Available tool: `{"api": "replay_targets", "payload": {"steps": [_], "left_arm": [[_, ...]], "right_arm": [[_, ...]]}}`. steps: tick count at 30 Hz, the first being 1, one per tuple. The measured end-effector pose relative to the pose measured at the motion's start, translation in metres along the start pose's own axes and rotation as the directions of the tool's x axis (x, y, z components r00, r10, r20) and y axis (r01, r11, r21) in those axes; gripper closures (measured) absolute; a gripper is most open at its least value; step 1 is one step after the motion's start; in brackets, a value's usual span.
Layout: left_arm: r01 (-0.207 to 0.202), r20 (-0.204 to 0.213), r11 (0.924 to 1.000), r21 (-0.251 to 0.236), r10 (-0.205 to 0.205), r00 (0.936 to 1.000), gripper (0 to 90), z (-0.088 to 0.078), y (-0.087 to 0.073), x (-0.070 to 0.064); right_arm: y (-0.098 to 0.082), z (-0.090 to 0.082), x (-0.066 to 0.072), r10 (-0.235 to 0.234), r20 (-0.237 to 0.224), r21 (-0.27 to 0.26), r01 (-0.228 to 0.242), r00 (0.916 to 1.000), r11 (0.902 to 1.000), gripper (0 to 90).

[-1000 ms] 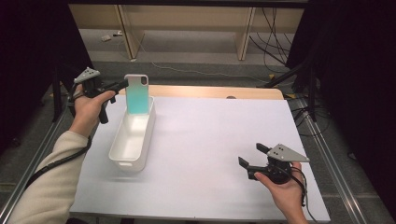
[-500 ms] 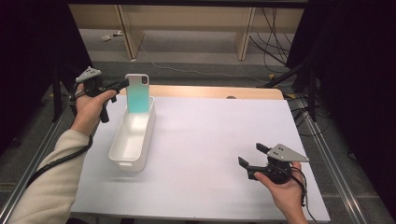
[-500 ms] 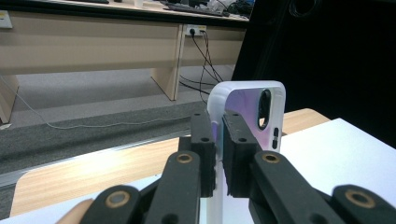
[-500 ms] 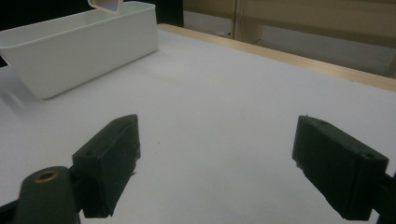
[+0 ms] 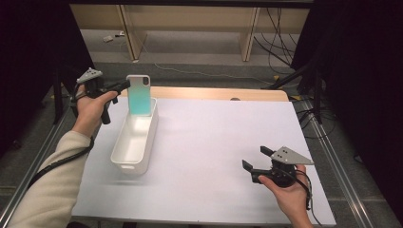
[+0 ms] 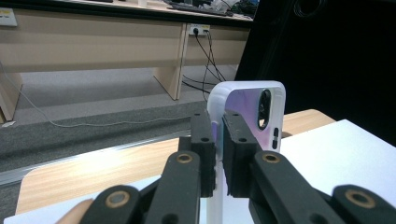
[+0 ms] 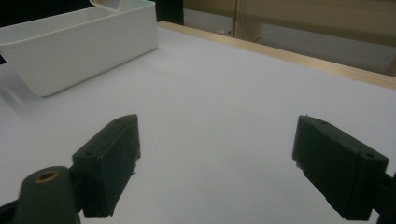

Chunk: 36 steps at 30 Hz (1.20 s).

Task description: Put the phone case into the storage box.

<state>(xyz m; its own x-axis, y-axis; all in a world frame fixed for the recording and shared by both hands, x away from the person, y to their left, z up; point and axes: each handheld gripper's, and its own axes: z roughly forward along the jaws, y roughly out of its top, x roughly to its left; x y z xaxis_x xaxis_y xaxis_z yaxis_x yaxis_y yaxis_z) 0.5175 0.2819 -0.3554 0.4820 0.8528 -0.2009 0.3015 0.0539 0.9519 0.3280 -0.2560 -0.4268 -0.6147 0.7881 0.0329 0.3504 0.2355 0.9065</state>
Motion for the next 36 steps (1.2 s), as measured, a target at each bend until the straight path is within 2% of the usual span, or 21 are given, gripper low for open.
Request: {"api": "replay_targets", "payload": {"steps": [5,6,7,17,18,19,20,24,25,26,33,36], "left_arm": [[0.0,-0.001,1.0,0.0,0.0,1.0,83.8,0.001,0.0,0.002],[-0.001,-0.001,1.0,0.001,0.001,1.0,83.8,0.002,0.0,0.002],[0.002,-0.002,1.0,0.001,-0.002,1.0,83.8,0.002,0.0,0.003],[0.005,-0.011,1.0,0.005,-0.005,0.9999,83.8,0.004,-0.002,0.006],[0.007,-0.013,1.0,0.005,-0.007,0.9999,83.8,0.005,-0.003,0.006],[0.009,-0.014,0.9999,0.006,-0.009,0.9999,83.7,0.005,-0.003,0.006],[0.008,-0.014,0.9999,0.007,-0.008,0.9999,83.8,0.006,-0.003,0.006],[0.008,-0.016,0.9999,0.009,-0.008,0.9998,83.7,0.007,-0.004,0.007],[0.01,-0.018,0.9999,0.01,-0.01,0.9998,83.7,0.007,-0.004,0.008],[0.011,-0.016,0.9999,0.009,-0.011,0.9998,83.8,0.007,-0.004,0.008],[0.009,-0.023,0.9999,0.01,-0.009,0.9997,83.7,0.008,-0.004,0.011],[0.012,-0.026,0.9999,0.009,-0.011,0.9996,83.8,0.008,-0.004,0.012]], "right_arm": [[0.0,0.0,0.0,0.009,-0.007,0.004,-0.009,0.9999,1.0,16.3],[-0.001,0.002,0.0,0.013,-0.006,-0.022,-0.014,0.9999,0.9997,16.4],[0.0,0.0,0.0,0.007,-0.005,0.006,-0.006,1.0,1.0,16.3],[0.0,0.0,0.0,0.005,-0.004,0.006,-0.005,1.0,1.0,16.4],[-0.001,0.002,0.0,0.009,-0.002,-0.024,-0.009,1.0,0.9997,16.4],[-0.001,0.002,0.001,0.011,-0.003,-0.021,-0.011,0.9999,0.9997,16.3],[0.0,0.0,0.0,0.006,-0.004,0.006,-0.006,1.0,1.0,16.3],[0.0,0.0,0.0,0.007,-0.005,0.006,-0.007,1.0,1.0,16.4],[0.0,0.001,0.0,0.008,-0.003,-0.008,-0.008,1.0,0.9999,16.4],[0.0,0.0,0.0,0.006,-0.004,0.006,-0.006,1.0,1.0,16.4],[0.0,0.0,0.0,0.007,-0.004,0.007,-0.007,1.0,1.0,16.3],[0.0,0.002,0.0,-0.003,0.003,-0.022,0.003,1.0,0.9998,16.4]]}}
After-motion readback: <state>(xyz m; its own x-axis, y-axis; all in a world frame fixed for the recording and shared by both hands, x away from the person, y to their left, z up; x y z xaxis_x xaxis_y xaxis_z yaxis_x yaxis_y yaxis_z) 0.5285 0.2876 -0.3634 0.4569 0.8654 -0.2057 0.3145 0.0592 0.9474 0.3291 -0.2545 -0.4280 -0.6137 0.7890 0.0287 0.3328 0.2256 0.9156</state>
